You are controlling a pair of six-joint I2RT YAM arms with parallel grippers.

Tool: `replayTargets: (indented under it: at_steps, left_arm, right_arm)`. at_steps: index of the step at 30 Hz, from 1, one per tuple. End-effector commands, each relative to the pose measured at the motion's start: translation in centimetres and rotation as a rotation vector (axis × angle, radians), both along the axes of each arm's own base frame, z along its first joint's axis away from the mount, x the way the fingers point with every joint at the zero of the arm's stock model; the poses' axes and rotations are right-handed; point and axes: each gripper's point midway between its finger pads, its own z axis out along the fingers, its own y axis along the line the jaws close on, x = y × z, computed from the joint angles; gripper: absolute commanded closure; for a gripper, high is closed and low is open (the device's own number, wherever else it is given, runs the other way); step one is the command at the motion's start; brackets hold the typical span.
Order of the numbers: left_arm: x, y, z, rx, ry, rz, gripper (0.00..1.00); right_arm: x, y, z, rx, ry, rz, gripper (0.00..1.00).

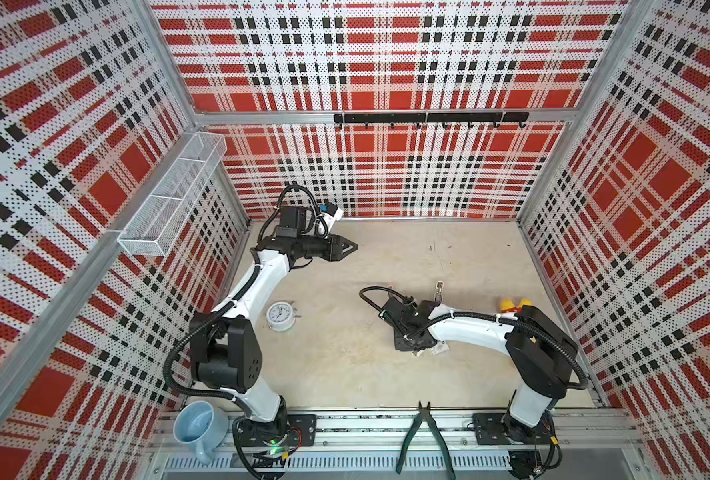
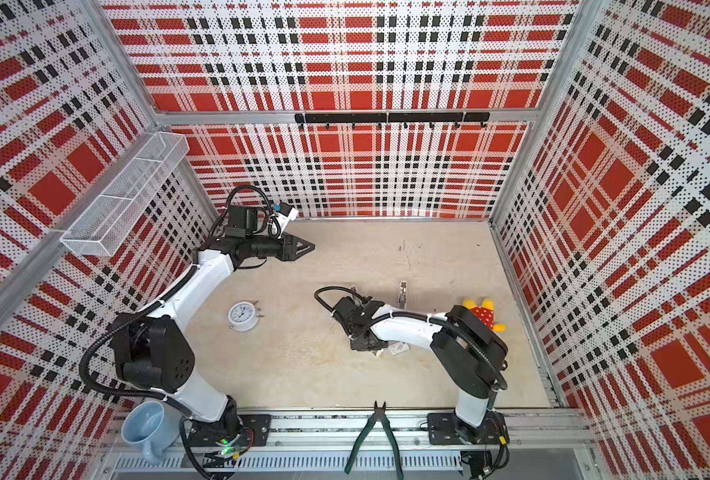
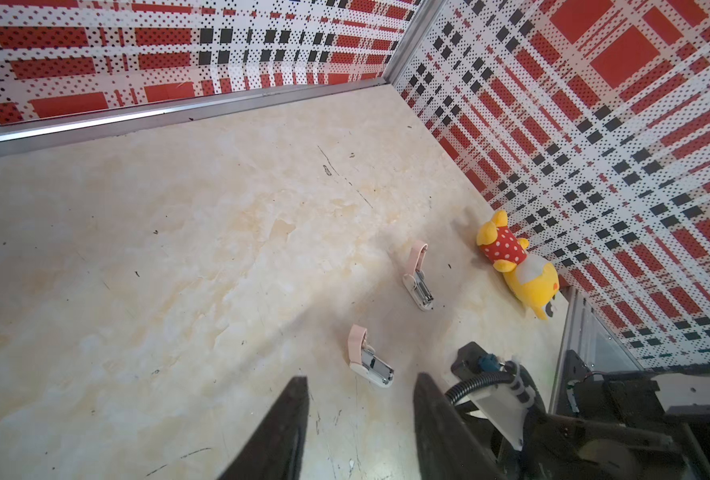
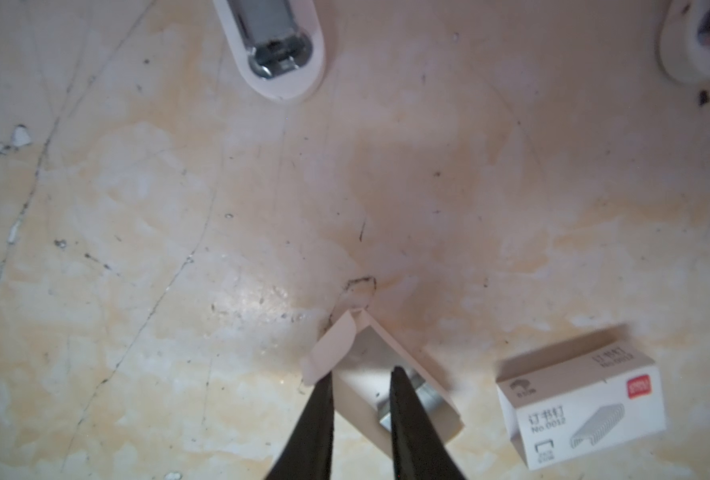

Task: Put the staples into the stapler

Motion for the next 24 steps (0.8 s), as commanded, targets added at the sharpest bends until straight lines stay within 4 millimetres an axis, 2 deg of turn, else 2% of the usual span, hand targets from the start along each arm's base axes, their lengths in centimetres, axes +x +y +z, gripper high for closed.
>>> replayTargets:
  at_steps: [1,9,18,24]
  left_arm:
    - [-0.6,0.2,1.6,-0.018,-0.032,0.002,0.55]
    - [-0.8,0.2,1.7,-0.016,-0.036,0.0,0.55]
    - [-0.7,0.0,1.8,-0.027,-0.04,-0.01,0.55]
    - [-0.6,0.0,1.9,-0.039,-0.041,-0.013,0.55]
  right_arm:
    - [0.9,1.8,0.4,0.025,-0.02,0.049,0.74]
    - [0.8,1.1,1.6,0.006,-0.028,0.039,0.74]
    - [0.0,1.0,2.5,0.106,-0.032,-0.043,0.77]
    - [-0.8,0.9,2.0,0.15,0.005,-0.1,0.79]
